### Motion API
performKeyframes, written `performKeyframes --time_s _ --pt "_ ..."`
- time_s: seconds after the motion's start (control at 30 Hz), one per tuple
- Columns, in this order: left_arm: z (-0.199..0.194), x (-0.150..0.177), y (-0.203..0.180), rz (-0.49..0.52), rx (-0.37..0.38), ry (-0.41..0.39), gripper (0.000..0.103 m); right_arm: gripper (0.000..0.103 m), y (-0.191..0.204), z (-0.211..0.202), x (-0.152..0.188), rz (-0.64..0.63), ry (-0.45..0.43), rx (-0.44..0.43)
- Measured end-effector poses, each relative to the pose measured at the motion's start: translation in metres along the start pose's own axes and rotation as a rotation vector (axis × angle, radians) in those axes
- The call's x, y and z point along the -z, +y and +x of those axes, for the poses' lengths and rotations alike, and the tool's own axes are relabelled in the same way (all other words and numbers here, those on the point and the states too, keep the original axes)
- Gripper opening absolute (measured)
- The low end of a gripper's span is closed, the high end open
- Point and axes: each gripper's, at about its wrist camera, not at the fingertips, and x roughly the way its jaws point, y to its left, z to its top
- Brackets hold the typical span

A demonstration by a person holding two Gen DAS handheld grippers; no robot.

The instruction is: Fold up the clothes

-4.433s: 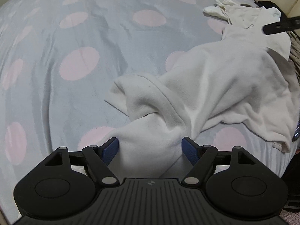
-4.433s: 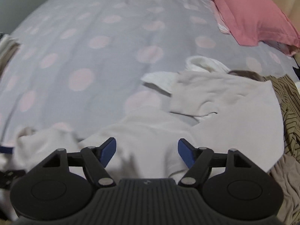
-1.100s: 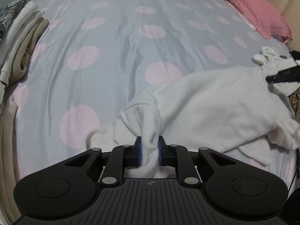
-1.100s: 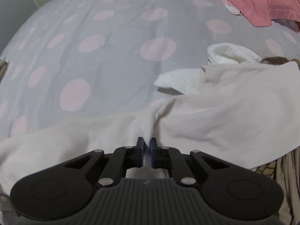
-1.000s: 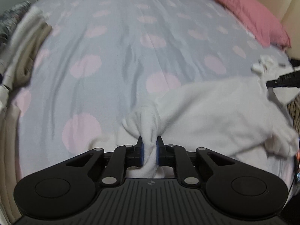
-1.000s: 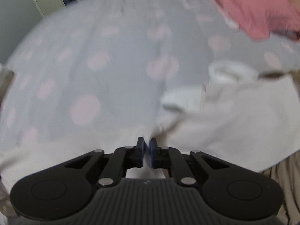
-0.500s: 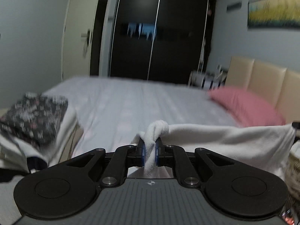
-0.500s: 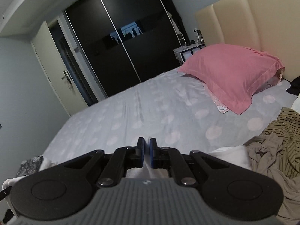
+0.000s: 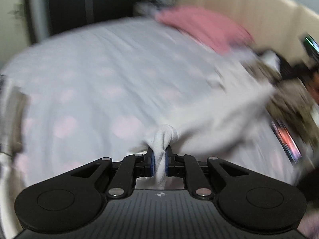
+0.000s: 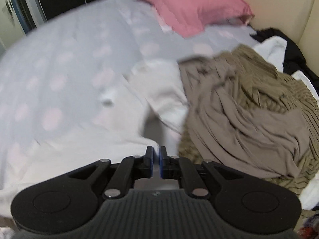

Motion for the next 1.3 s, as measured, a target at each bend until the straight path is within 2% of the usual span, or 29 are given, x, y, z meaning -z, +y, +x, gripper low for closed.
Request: performKeyframes --time_s 0.17,0.3,0.37,0.4,0.47,0.53,0.6,0.67,0.83,0.93,1.13,1.3 --pt "0.035 0.028 -0.023 0.055 0.062 0.220 0.007 0.008 0.008 0.023 0.018 -0.109 0.107 0.030" --pt "0.047 0.048 -0.027 0.067 0.082 0.307 0.009 0.014 0.028 0.006 0.015 -0.261 0.037 0.120" --pt "0.045 0.048 -0.021 0.043 0.105 0.307 0.010 0.030 0.036 -0.006 0.012 -0.323 -0.022 0.151" --pt "0.043 0.047 -0.018 0.029 0.123 0.303 0.015 0.033 0.039 -0.011 0.010 -0.345 -0.047 0.157" --pt "0.034 0.043 -0.011 0.005 0.169 0.279 0.025 0.034 0.043 -0.018 0.004 -0.353 -0.075 0.133" --pt "0.023 0.035 -0.003 -0.023 0.212 0.230 0.045 0.034 0.047 -0.021 0.000 -0.362 -0.093 0.093" --pt "0.017 0.027 0.004 -0.068 0.231 0.178 0.053 0.033 0.053 -0.018 0.000 -0.369 -0.099 0.054" --pt "0.016 0.019 0.012 -0.124 0.226 0.139 0.052 0.033 0.061 -0.011 -0.001 -0.382 -0.103 0.020" --pt "0.052 0.010 0.030 -0.247 0.109 0.196 0.035 0.031 0.088 0.008 -0.003 -0.482 -0.129 -0.058" --pt "0.071 0.015 0.033 -0.276 0.089 0.259 0.035 0.028 0.105 0.023 -0.006 -0.562 -0.128 -0.089" --pt "0.103 0.028 0.036 -0.301 0.065 0.377 0.035 0.028 0.140 0.057 -0.015 -0.748 -0.118 -0.124" --pt "0.111 0.028 0.042 -0.336 0.076 0.402 0.036 0.040 0.161 0.093 -0.022 -0.817 -0.053 -0.162"
